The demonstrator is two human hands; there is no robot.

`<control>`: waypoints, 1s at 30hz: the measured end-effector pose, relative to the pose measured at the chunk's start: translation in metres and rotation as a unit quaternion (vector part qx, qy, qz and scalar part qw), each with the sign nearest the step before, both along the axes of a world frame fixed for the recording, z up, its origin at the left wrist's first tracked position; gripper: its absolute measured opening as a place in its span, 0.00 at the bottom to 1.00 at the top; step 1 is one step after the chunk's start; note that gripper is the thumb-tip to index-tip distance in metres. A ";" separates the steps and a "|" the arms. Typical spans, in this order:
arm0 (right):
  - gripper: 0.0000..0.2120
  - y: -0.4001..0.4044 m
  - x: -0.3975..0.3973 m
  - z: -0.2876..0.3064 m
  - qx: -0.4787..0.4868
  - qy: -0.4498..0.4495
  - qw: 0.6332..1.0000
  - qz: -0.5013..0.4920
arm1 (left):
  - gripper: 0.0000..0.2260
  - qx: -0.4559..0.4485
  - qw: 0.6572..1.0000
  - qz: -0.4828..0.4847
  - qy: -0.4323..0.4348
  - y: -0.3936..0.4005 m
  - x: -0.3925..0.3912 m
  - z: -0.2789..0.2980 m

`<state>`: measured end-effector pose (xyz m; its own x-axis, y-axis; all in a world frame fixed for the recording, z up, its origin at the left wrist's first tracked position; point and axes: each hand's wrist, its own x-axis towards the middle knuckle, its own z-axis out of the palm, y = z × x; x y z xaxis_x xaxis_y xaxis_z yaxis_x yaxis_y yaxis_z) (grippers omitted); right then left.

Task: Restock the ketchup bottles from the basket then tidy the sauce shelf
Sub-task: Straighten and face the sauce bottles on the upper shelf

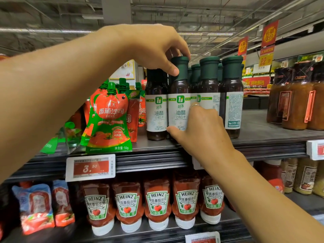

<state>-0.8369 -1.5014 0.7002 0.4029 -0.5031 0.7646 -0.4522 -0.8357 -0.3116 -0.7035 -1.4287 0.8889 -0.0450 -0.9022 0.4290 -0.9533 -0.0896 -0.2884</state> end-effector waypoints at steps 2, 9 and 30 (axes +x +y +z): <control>0.23 -0.001 0.001 0.000 0.004 0.012 1.000 -0.001 | 0.22 -0.005 1.000 0.001 0.000 -0.001 0.000 -0.001; 0.25 0.001 0.005 0.004 0.021 0.059 0.998 -0.004 | 0.23 -0.012 1.000 0.021 0.002 -0.002 -0.003 -0.010; 0.40 -0.009 0.011 0.009 -0.002 -0.006 0.999 0.043 | 0.35 -0.296 0.913 0.133 0.248 0.029 -0.014 -0.122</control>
